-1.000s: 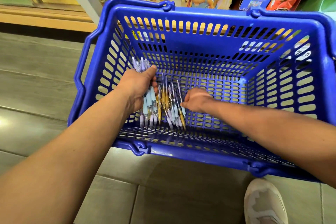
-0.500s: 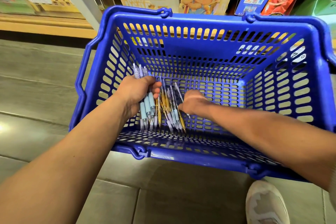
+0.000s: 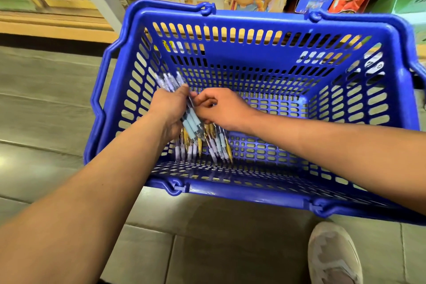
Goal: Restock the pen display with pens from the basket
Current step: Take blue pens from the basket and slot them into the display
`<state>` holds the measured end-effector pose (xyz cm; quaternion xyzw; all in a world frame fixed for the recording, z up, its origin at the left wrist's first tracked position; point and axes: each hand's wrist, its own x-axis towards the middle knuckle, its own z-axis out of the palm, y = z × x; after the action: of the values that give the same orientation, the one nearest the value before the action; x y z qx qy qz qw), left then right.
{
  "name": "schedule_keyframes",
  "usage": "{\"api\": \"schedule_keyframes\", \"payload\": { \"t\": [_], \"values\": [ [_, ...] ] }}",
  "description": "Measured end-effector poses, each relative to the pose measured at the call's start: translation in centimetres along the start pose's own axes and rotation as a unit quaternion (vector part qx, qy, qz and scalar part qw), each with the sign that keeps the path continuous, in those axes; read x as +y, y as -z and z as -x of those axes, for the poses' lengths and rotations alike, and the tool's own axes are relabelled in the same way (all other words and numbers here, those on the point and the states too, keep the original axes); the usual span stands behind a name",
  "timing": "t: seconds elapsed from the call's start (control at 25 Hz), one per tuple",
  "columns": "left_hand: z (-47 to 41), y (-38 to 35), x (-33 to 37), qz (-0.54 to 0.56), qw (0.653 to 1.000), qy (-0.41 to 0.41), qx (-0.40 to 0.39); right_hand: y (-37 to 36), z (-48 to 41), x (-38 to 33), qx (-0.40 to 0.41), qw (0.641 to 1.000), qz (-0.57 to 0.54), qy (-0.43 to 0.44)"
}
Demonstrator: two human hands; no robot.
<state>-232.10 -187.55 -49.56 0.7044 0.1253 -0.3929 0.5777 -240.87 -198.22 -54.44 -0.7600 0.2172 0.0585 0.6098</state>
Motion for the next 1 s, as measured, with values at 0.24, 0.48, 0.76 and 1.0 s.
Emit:
{"api": "schedule_keyframes", "payload": {
  "t": [0.24, 0.48, 0.76, 1.0],
  "values": [
    [-0.3, 0.8, 0.2, -0.057, 0.997, -0.022, 0.042, 0.6, -1.0, 3.0, -0.035, 0.978, 0.183, -0.094],
    [0.4, 1.0, 0.4, -0.060, 0.998, 0.007, -0.003, -1.9, -0.6, 6.9, -0.051, 0.910, 0.353, -0.210],
    [0.2, 1.0, 0.3, -0.051, 0.998, 0.028, -0.015, 0.4, -1.4, 7.5, -0.060, 0.932, 0.253, -0.251],
    [0.8, 0.4, 0.4, -0.031, 0.998, 0.036, -0.039, 3.5, -1.7, 5.1, -0.071, 0.968, -0.050, -0.236]
  ]
}}
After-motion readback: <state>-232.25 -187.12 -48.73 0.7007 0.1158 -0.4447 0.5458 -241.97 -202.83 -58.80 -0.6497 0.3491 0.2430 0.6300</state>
